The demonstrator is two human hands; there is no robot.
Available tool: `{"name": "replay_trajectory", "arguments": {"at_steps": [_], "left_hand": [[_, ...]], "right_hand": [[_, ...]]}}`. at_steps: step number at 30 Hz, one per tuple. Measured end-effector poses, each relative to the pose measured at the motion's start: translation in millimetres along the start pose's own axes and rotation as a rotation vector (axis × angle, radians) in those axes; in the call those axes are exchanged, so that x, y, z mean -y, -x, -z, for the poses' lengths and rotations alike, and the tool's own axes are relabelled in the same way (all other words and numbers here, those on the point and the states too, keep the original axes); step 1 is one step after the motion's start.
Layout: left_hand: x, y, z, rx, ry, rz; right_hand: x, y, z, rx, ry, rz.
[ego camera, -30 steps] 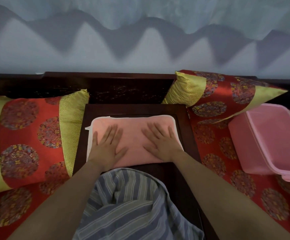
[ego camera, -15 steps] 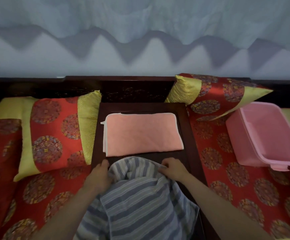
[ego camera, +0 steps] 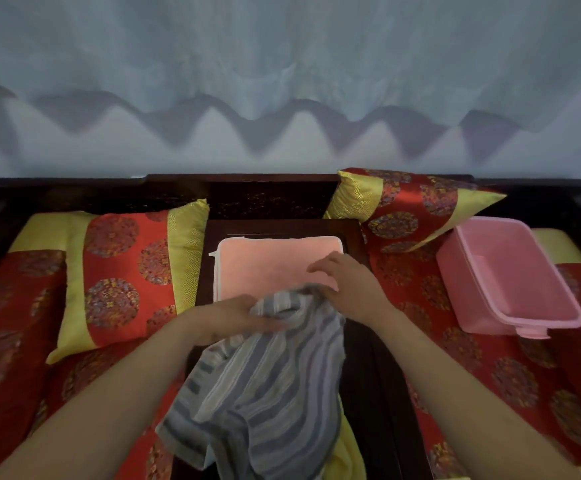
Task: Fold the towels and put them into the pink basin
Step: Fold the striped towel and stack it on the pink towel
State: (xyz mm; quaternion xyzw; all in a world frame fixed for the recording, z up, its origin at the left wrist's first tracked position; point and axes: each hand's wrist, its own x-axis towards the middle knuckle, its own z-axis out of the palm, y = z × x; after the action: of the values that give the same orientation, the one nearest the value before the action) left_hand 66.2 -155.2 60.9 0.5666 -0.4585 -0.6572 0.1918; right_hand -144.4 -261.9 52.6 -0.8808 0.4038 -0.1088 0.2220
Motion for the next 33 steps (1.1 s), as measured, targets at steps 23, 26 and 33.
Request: {"name": "replay_trajectory", "arguments": {"at_steps": [23,26,33], "left_hand": [[-78.1,92.7,12.8,-0.230,0.861,-0.396],[-101.1,103.4,28.8,-0.295,0.797,-0.433],[-141.4,144.6,98.1,-0.561,0.633,-0.488]], "right_hand": [[37.8,60.1,41.7,0.073,-1.529,-0.466],[42.8,38.8,82.3,-0.057,-1.270,-0.235],[68.8,0.6,196.4,-0.349,-1.256,-0.085]]}}
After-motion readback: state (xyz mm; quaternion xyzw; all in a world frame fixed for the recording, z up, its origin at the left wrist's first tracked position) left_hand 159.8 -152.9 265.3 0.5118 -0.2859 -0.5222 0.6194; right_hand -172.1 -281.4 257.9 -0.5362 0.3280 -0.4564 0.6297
